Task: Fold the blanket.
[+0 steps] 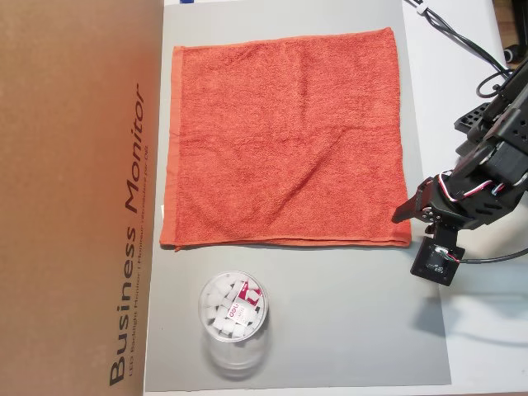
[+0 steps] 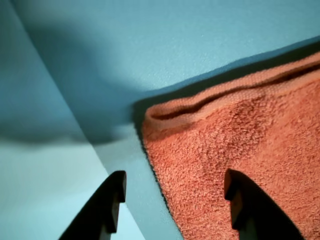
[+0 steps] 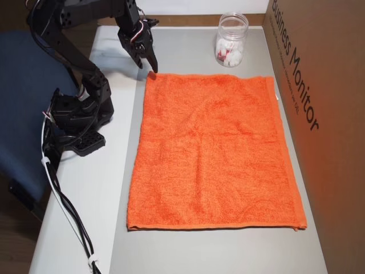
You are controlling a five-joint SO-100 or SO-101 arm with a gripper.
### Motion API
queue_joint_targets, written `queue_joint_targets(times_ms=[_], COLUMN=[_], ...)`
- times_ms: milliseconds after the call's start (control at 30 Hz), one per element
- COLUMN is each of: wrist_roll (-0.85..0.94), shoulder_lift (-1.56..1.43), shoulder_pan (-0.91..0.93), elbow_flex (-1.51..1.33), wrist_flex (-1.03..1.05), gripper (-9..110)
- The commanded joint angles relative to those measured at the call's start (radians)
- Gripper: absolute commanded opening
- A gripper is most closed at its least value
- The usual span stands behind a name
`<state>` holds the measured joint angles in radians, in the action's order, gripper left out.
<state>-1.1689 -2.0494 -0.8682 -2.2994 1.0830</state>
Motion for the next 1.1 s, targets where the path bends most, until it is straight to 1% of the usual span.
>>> queue_joint_targets(times_ms=[0, 267, 533, 833, 1067], wrist_roll=[0.000, 0.000, 0.000, 0.000, 0.000], shoulder_lift=[0.005, 0.058, 0.133, 0.176, 0.201], shoulder_pan=[0.000, 0.000, 0.002, 0.003, 0.044], elbow_flex=[-0.006, -0.014, -0.018, -0.018, -0.020], wrist_flex=[-0.023, -0.034, -0.153, -0.161, -0.161], gripper=[20, 20, 20, 20, 20])
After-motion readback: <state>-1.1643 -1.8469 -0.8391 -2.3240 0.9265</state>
